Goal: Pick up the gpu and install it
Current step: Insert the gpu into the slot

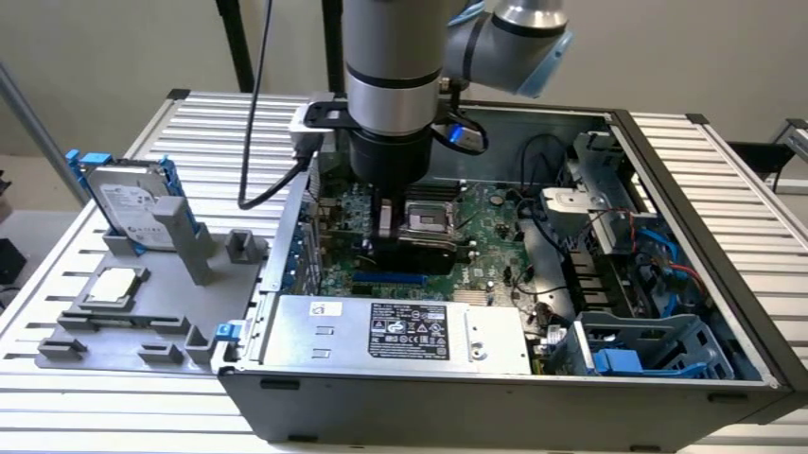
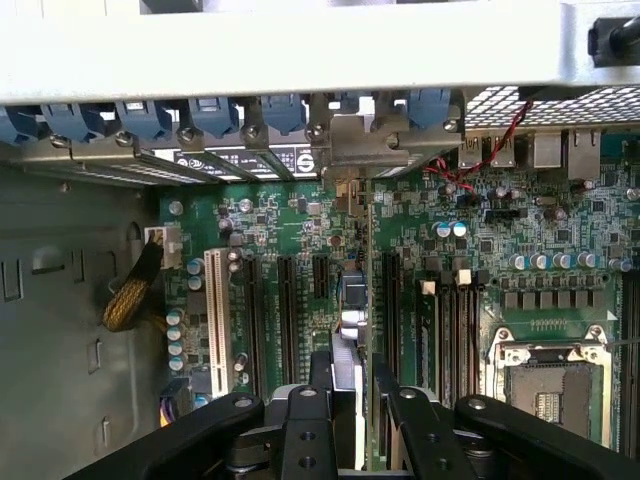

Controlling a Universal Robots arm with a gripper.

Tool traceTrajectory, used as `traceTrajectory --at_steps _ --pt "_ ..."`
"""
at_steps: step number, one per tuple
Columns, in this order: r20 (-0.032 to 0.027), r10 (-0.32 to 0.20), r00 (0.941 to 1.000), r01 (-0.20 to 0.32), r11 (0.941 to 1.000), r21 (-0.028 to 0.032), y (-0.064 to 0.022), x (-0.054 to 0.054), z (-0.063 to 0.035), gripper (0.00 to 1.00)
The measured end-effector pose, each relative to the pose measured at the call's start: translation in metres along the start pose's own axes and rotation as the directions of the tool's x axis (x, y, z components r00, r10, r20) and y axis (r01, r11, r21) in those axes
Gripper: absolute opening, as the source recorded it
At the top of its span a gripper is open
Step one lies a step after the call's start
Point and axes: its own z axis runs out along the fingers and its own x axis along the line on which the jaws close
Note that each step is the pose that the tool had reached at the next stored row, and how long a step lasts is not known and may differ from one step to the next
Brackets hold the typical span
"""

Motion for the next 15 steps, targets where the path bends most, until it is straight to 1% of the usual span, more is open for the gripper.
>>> traceTrajectory --at_steps 10,15 --pt "0.0001 -0.003 1.0 0.003 1.0 -0.0006 0.001 0.0001 0.0008 0.27" --pt "0.0003 -0.021 0.9998 0.021 0.9998 -0.0006 0.0011 0.0 0.0015 0.27"
